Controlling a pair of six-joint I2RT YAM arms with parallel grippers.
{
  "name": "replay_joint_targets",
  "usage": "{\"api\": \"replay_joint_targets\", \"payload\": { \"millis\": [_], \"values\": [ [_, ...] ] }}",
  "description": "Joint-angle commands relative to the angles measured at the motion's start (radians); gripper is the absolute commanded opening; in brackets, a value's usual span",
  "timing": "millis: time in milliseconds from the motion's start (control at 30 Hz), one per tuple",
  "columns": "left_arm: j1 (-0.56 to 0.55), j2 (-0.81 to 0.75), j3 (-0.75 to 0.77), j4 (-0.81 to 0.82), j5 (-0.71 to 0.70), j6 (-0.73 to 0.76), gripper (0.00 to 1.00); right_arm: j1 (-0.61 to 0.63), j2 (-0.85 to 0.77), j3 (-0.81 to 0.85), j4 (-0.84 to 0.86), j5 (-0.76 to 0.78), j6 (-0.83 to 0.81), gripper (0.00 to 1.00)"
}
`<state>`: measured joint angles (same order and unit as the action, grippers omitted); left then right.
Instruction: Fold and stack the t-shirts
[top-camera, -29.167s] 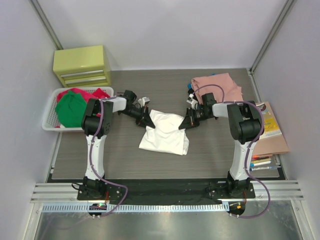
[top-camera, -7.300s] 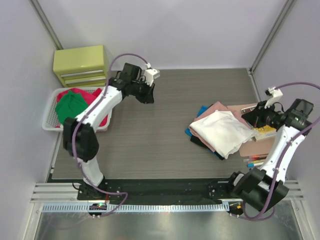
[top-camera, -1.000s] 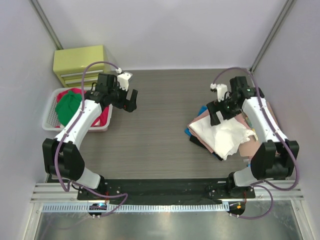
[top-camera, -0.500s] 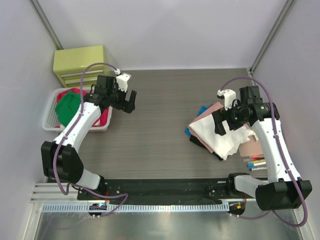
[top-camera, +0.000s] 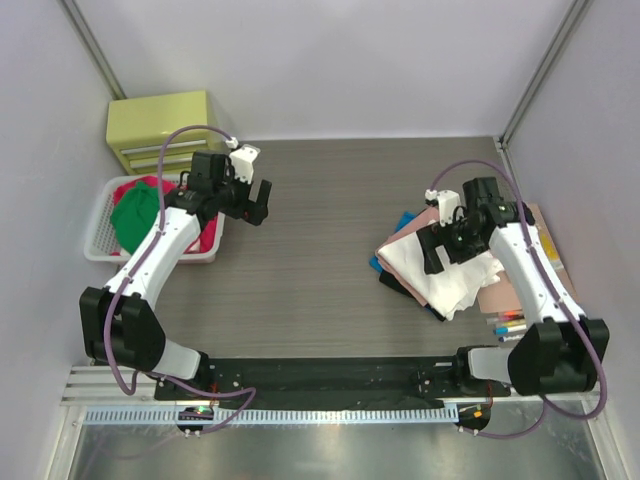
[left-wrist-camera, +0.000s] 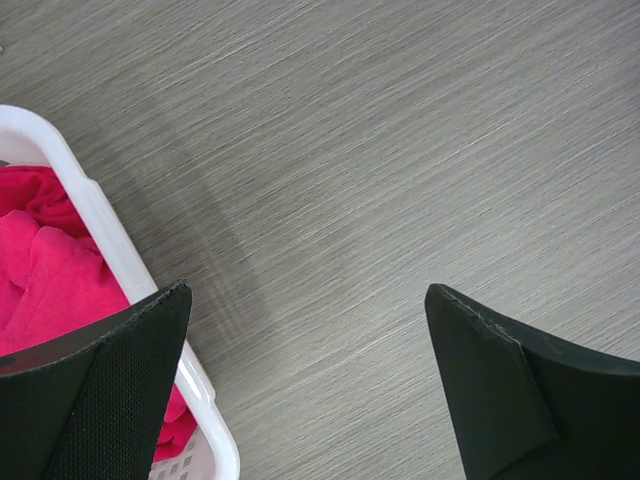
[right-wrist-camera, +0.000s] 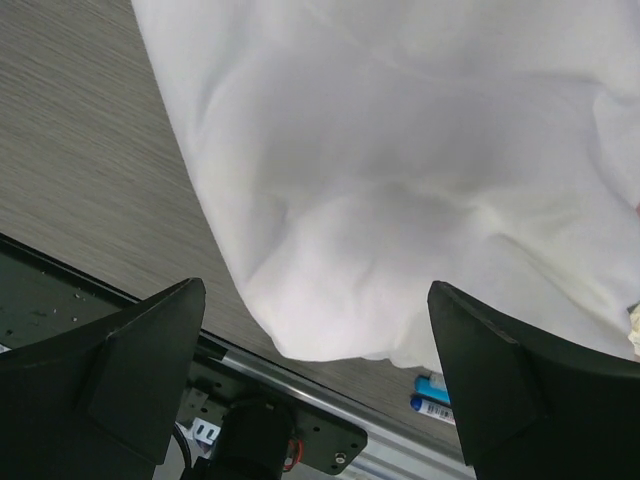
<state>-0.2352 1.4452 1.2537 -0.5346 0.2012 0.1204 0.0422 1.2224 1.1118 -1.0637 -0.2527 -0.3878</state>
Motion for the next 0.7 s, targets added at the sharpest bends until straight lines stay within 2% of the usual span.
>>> {"api": "replay_joint_targets", "payload": {
  "millis": [0, 267, 467, 667],
  "values": [
    [0.000, -0.037, -0.005, 0.041, -0.013, 0.019, 1.00, 0.004, 0.106, 0.005, 0.068, 0.003, 0.015, 1.00],
    [0.000, -0.025, -0.013, 0.042, 0.004, 0.022, 1.00, 0.004, 0.273, -0.036, 0.116, 0.004, 0.050, 1.00],
    [0.000, -0.035, -0.013, 0.042, 0.001, 0.024, 1.00, 0.004, 0.336, -0.030, 0.126, -0.017, 0.069, 1.00],
    [0.000, -0.039, -0.013, 0.042, 0.003, 0.028, 1.00, 0.007, 0.406, -0.024, 0.160, 0.047, 0.119, 1.00]
  ]
}}
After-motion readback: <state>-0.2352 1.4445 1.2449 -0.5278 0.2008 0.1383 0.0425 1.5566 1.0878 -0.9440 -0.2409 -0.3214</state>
